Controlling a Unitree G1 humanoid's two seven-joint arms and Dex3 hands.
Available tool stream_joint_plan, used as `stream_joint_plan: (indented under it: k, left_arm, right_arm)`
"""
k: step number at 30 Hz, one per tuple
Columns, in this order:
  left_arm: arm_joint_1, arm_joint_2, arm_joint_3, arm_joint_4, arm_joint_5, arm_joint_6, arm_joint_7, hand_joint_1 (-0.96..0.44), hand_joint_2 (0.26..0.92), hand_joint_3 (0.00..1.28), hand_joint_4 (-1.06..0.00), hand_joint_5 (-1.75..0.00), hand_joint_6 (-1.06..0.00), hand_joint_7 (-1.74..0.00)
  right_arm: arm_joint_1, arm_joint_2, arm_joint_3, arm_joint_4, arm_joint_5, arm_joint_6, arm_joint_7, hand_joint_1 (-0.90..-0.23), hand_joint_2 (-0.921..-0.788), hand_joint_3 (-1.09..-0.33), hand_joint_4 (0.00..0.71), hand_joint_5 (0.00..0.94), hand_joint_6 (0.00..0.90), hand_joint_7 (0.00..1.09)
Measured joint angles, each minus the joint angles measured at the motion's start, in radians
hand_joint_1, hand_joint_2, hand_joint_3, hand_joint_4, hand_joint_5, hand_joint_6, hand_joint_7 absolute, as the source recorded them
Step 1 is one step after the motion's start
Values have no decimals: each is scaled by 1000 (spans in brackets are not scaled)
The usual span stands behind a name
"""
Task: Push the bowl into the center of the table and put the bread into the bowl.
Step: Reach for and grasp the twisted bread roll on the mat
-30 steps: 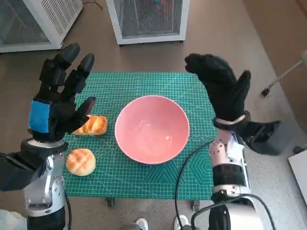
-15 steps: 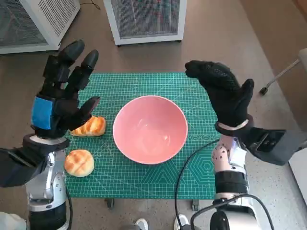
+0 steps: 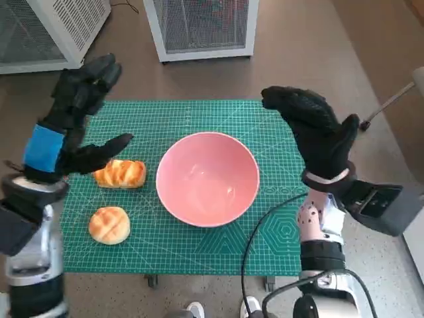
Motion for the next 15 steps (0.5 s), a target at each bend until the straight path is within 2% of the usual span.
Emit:
stream_joint_plan:
  k: [9,15]
  left_arm:
    - [-4,160,-35,57,121,29,-85,-389,886,6,-178,0,-41,-371]
    - [-8,254,-107,48,275,175,-132,-284,830,1,-134,0,-155,-156]
  right_arm:
    - [5,-3,5,-20,12,10,5,-586,-921,-579,228,0,364,0]
    - [5,-5,6,-21,21,13,10,-586,-921,-579,224,0,360,0]
